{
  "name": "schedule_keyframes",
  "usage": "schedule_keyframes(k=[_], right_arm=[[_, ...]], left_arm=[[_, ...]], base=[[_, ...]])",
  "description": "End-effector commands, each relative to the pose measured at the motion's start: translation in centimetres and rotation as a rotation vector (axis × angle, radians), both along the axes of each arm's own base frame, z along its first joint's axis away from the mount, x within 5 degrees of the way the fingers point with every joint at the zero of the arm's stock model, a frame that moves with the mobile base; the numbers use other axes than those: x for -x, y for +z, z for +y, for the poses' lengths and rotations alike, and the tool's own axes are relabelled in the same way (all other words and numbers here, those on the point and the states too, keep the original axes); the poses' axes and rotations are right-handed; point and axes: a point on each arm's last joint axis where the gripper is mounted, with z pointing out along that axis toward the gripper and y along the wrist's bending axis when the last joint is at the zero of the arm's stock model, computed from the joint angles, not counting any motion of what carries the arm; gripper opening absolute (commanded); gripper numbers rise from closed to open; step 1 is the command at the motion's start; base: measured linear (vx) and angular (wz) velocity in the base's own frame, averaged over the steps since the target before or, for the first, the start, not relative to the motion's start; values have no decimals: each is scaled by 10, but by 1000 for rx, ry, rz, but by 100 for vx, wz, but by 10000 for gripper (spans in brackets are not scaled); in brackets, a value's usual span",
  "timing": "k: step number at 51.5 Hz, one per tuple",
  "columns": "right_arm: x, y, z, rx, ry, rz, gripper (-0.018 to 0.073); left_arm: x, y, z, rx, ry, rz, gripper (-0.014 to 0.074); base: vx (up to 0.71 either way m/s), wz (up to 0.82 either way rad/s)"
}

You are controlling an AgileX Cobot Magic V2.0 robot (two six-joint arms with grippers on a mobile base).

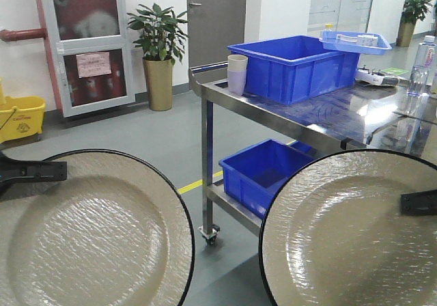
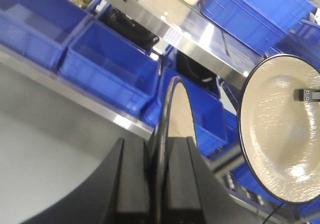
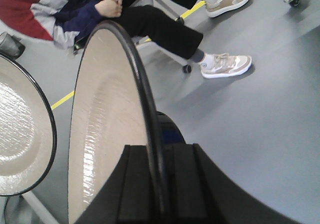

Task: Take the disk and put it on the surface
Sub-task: 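Hold both plates upright while the base drives to the steel table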

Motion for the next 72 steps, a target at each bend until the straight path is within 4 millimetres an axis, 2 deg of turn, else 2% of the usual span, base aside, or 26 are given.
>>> schedule_keyframes(k=[1, 35, 72], right_arm=[[5, 24, 7, -90, 1, -103, -9], [5, 24, 7, -89, 0, -103, -9], [5, 24, 7, -89, 0, -103, -9]], left_arm=[[9, 29, -7, 131, -1, -83, -1], [9, 29, -7, 131, -1, -83, -1], [9, 29, -6, 131, 0, -83, -1]], base=[[46, -10], [44, -27], [35, -60]])
